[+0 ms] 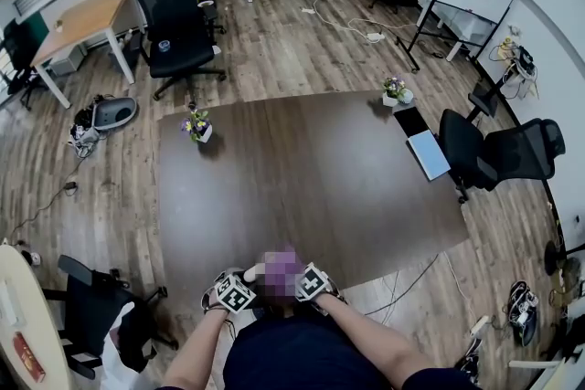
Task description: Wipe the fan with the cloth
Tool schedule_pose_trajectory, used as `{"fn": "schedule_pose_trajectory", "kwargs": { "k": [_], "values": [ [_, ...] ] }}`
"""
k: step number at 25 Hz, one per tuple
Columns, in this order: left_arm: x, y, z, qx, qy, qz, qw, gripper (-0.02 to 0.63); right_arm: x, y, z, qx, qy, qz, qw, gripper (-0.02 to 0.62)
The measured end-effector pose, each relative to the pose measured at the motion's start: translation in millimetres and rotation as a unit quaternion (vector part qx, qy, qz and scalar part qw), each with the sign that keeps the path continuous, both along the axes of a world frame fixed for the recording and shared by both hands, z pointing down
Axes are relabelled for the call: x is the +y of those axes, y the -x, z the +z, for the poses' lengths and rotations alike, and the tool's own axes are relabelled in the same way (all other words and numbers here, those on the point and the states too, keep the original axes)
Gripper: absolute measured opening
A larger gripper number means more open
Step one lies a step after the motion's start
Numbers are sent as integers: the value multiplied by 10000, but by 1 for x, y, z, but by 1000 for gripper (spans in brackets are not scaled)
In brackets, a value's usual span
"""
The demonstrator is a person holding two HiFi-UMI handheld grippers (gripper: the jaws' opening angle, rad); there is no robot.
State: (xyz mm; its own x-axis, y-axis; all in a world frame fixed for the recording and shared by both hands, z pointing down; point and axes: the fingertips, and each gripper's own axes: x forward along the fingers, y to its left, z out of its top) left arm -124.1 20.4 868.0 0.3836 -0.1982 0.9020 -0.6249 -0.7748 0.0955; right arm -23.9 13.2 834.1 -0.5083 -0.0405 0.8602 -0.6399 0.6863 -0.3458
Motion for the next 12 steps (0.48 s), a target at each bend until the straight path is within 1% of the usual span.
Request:
{"fn": "schedule_pose_trajectory", "kwargs": {
  "k": [8, 12],
  "values": [
    [-1, 2, -1, 25, 3, -1, 10000, 183, 19, 26, -2, -86, 157, -442, 9989, 77],
    [1, 2, 0, 44, 37, 35, 10000, 183, 27, 39, -1, -81, 136, -698, 9974, 77]
  ]
}}
